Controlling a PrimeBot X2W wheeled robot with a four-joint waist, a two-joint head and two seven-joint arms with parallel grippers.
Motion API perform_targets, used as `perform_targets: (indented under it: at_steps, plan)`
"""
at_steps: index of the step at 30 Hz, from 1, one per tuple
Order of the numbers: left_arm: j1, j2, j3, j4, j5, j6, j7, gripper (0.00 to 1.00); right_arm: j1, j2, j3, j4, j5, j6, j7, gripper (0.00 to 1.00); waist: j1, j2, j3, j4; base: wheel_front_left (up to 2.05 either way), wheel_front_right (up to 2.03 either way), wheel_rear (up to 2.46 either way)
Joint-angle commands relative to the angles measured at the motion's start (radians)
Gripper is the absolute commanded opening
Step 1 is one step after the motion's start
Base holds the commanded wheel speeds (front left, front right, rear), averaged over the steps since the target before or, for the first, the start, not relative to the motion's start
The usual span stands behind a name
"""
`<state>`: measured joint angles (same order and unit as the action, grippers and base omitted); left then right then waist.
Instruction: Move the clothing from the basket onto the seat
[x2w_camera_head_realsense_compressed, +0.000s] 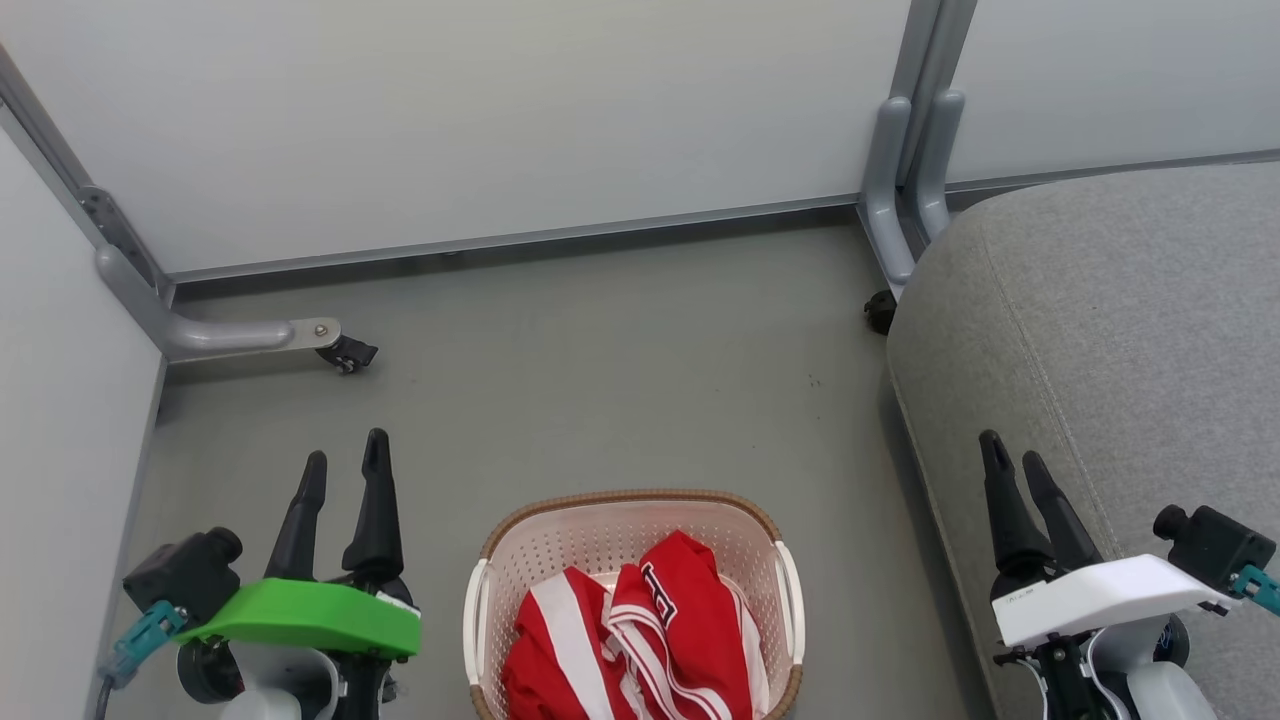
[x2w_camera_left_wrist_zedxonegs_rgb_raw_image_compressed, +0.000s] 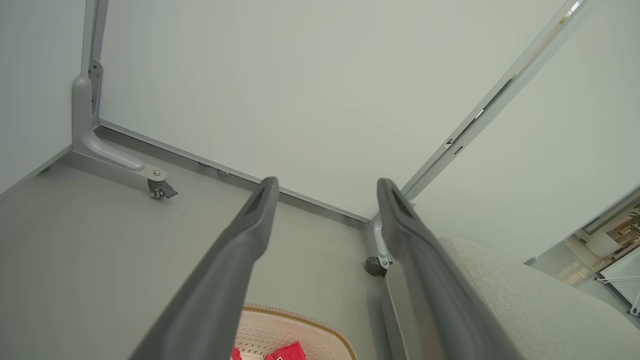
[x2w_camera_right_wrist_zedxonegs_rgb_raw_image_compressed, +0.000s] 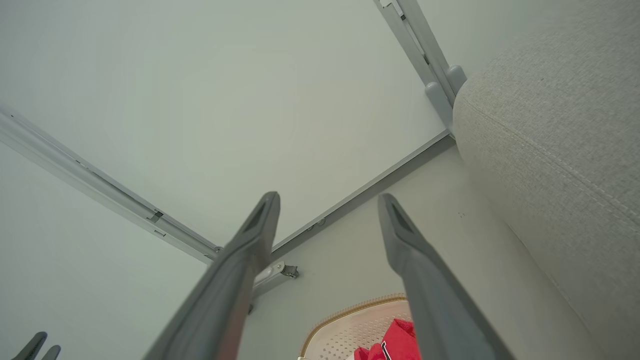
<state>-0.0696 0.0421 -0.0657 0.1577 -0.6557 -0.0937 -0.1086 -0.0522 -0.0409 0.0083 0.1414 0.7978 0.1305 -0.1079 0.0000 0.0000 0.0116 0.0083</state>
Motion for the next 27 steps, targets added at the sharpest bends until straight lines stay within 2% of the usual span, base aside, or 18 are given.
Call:
perform_targets:
  at_steps: [1, 27]
  plan:
    - [-0.027, 0.009, -0.006, -0.010, 0.040, 0.005, -0.011, 1.00, 0.000, -0.007, 0.005, -0.005, -0.035, 0.000, -0.012, 1.00, 0.0000, 0.0000, 0.000, 0.000, 0.00, 0.00, 0.00]
    - [-0.039, 0.018, -0.077, 0.013, 0.322, 0.029, -0.081, 1.00, -0.001, -0.009, 0.037, 0.027, -0.334, 0.000, -0.081, 1.00, 0.0000, 0.0000, 0.001, 0.007, 0.00, 0.00, 0.00]
